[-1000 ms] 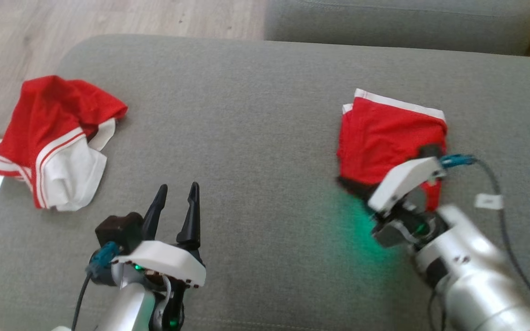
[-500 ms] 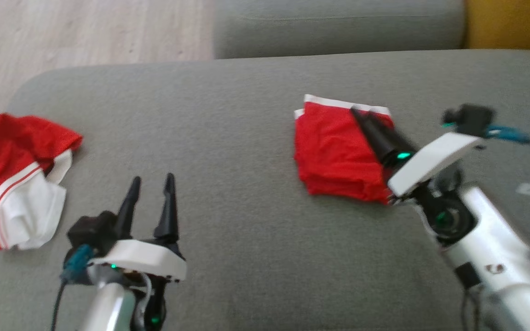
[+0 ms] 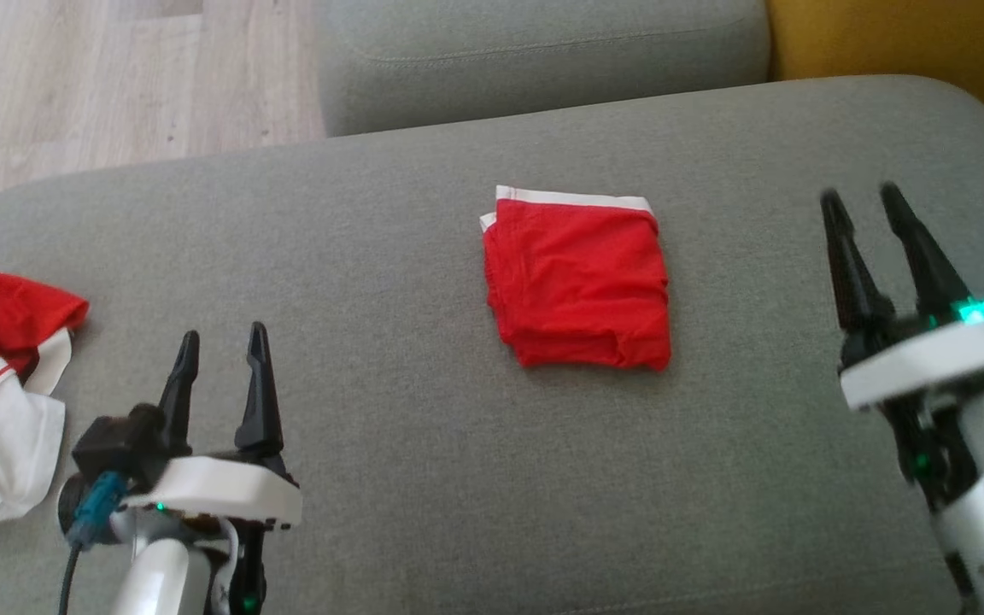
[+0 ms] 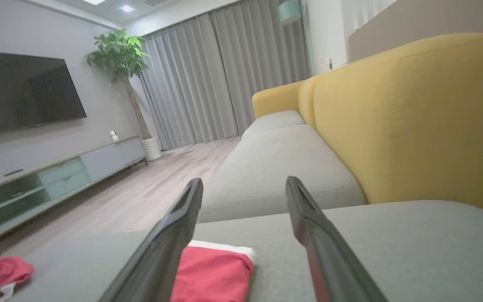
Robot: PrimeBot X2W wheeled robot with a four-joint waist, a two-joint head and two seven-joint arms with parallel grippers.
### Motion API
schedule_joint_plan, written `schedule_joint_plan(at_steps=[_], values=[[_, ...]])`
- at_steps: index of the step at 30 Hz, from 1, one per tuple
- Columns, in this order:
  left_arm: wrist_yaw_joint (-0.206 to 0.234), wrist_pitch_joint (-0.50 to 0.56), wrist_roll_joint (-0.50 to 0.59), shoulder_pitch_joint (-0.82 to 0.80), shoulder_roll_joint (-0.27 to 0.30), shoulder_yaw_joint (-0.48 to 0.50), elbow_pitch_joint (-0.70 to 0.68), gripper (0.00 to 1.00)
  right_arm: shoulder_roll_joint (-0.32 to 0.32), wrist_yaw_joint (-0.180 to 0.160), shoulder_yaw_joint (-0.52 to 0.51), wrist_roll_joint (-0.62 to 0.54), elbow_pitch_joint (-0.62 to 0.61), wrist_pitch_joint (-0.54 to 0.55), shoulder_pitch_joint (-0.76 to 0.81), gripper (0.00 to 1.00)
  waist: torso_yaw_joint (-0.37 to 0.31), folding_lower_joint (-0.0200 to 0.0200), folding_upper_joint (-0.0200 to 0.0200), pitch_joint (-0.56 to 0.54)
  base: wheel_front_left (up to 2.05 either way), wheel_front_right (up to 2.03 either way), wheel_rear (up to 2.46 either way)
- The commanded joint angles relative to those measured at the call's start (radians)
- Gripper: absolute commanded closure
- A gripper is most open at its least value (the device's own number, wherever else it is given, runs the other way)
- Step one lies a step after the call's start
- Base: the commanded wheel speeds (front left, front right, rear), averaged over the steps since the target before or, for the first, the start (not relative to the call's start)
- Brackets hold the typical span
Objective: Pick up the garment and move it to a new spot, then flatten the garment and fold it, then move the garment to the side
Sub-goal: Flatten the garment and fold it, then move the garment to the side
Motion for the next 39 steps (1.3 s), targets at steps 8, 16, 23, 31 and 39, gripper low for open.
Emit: schedule_joint_plan(at_steps=[8,16,23,31,39], values=[[-0.021,-0.012,0.062,0.005,0.0,0.072,-0.034,0.0,0.107,-0.001,-0.132,-0.25,-0.027,-0.055,0.156,0.0,-0.014,0.0,0.0,-0.011,0.0,0.0,0.0],[-0.04,-0.012,0.09,0.02,-0.027,0.095,-0.031,0.0,0.2,-0.001,-0.214,-0.376,-0.053,-0.044,0.234,0.0,-0.009,0.0,0.0,-0.007,0.0,0.0,0.0],[-0.06,-0.012,0.108,0.007,-0.04,0.095,-0.023,0.0,0.209,-0.001,-0.225,-0.388,-0.061,0.022,0.208,0.0,0.022,0.0,0.0,0.002,0.0,0.0,0.0],[-0.072,-0.012,0.12,-0.031,-0.048,0.061,-0.038,0.0,0.196,-0.001,-0.24,-0.312,0.125,0.178,-0.036,0.0,0.132,0.0,0.0,0.065,0.0,0.0,0.0],[-0.069,-0.012,0.108,-0.07,-0.051,0.027,-0.031,0.0,0.129,-0.001,-0.218,-0.274,0.443,0.328,-0.293,0.0,0.244,0.0,0.0,0.145,0.0,0.0,0.0]])
